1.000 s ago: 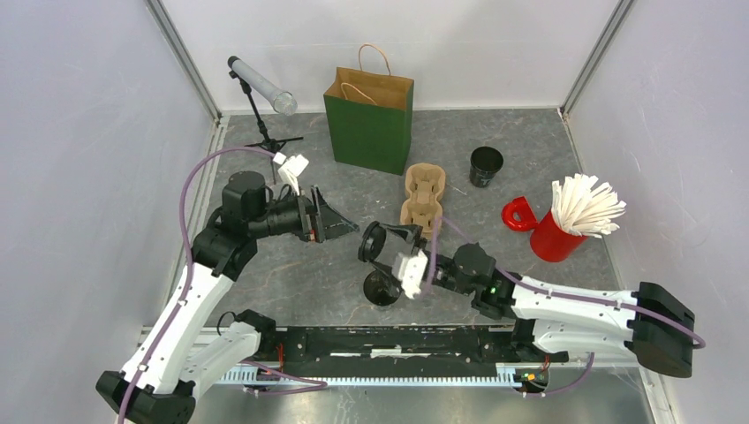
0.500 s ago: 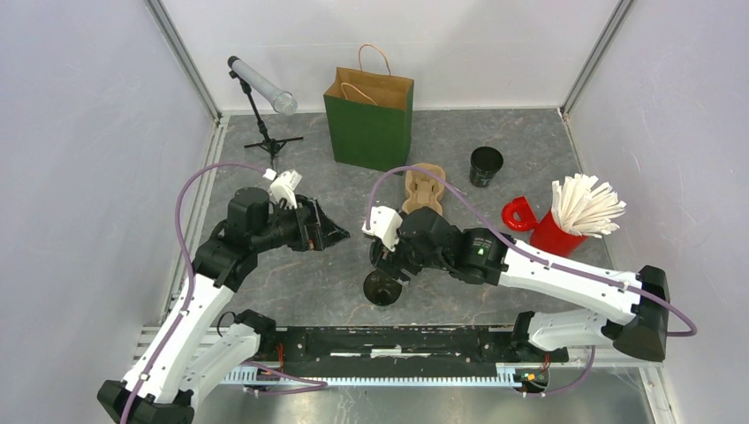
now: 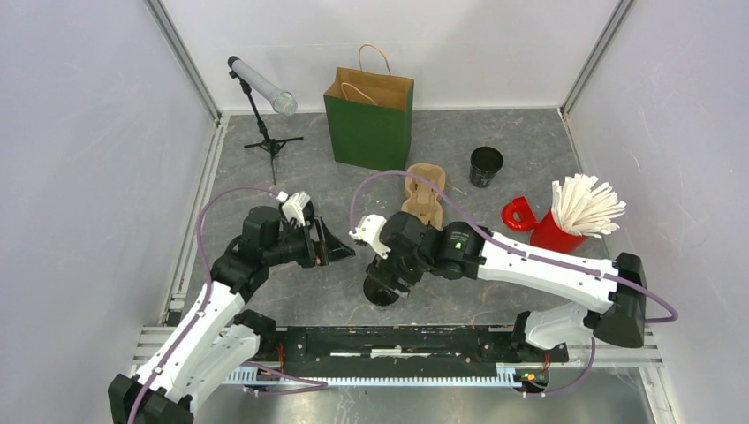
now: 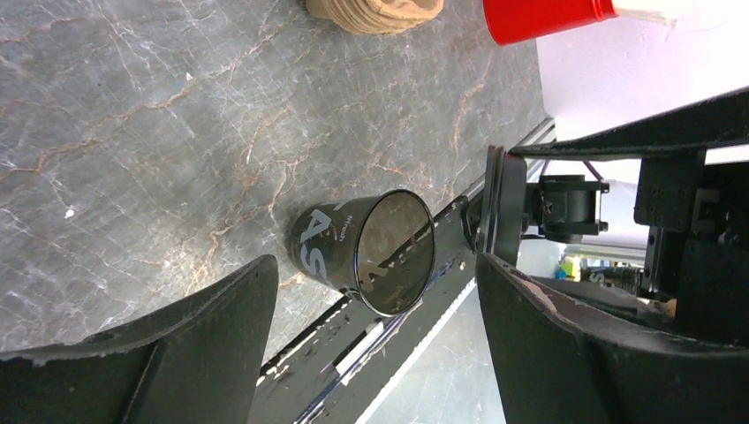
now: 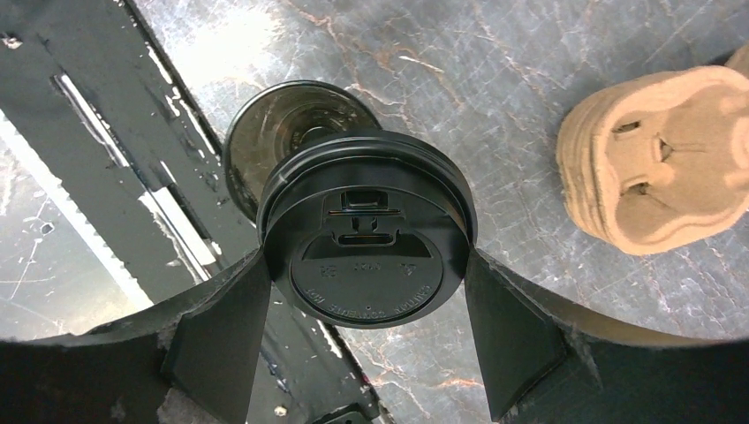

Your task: Pack the takeout coffee

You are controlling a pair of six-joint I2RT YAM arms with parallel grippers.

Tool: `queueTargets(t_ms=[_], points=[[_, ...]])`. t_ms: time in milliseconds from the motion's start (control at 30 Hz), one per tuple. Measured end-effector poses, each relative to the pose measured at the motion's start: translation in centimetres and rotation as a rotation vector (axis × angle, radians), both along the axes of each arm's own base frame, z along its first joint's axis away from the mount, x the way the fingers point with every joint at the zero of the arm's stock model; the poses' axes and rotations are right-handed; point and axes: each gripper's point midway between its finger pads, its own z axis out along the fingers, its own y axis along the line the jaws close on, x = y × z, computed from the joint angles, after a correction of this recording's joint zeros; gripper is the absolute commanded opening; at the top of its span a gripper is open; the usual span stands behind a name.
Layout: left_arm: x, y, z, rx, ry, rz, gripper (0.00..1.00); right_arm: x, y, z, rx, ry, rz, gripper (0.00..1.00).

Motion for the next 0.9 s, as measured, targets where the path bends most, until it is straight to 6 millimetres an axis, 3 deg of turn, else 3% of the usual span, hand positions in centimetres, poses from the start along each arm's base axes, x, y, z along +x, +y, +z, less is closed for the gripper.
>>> queueTargets(t_ms=[333, 700, 900], points=[[-0.9, -0.3, -0.4, -0.079, 0.015, 0.013, 0.87, -2.7, 2.2, -1.4, -0.096, 0.031, 0.066, 0.76], [-1.0, -0.7, -3.6, -0.13, 0.147, 0.063, 0.84, -2.4, 2.8, -2.6, -0.152, 0.037, 0.072, 0.79], [-1.0, -1.1, -4.0, -0.161, 0.166, 0.061, 0.82, -2.3, 3.0, -3.9, -0.195, 0.043, 0.086, 0.8]])
